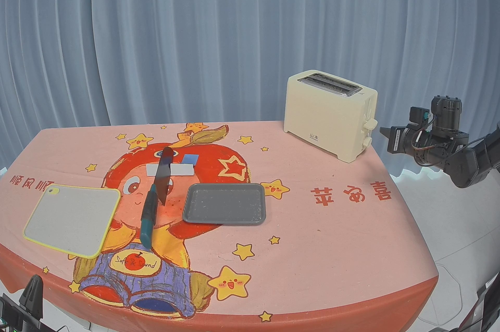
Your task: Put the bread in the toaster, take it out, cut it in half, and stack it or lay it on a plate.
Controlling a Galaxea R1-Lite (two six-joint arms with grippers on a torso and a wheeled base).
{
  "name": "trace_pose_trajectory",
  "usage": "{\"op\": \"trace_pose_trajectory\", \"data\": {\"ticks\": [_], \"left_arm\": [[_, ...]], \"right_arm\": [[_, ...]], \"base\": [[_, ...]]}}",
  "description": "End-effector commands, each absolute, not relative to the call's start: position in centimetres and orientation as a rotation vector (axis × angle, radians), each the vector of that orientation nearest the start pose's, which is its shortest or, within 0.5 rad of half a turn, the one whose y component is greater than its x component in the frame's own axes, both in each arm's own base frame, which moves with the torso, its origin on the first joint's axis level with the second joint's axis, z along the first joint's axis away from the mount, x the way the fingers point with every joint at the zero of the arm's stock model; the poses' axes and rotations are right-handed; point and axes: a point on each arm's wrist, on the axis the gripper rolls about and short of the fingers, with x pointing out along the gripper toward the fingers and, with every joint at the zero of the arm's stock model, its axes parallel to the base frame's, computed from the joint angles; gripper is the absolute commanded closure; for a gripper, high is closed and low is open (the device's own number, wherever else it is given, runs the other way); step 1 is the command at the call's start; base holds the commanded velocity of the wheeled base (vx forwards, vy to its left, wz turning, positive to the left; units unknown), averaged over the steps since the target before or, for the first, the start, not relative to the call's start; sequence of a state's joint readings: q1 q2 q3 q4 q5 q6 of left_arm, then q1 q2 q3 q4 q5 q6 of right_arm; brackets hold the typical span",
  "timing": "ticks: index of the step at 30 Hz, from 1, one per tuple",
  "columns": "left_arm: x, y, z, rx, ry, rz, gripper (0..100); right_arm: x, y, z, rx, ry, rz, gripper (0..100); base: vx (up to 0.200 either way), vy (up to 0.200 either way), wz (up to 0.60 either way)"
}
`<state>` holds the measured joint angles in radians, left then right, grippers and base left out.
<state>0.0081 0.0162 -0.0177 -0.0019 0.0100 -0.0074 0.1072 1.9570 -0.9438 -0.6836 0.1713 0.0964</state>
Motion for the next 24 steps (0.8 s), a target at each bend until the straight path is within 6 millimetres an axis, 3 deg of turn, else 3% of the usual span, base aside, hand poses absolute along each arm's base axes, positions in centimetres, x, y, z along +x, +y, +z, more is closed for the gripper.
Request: {"op": "trace_pose_trajectory", "data": {"ticks": [1,24], "left_arm": [[-2.28,0.00,7.58,-0.008,-0.003,0.020,100],[-2.28,0.00,7.58,-0.008,-0.003,0.020,100]], "right_arm": [[36.47,4.32,13.45,0.106,0.348,0.260,100],[36.33,4.47,13.53,0.103,0.345,0.262,100]], "base": [[0.000,0.000,0.00],[0.000,0.000,0.00]]}}
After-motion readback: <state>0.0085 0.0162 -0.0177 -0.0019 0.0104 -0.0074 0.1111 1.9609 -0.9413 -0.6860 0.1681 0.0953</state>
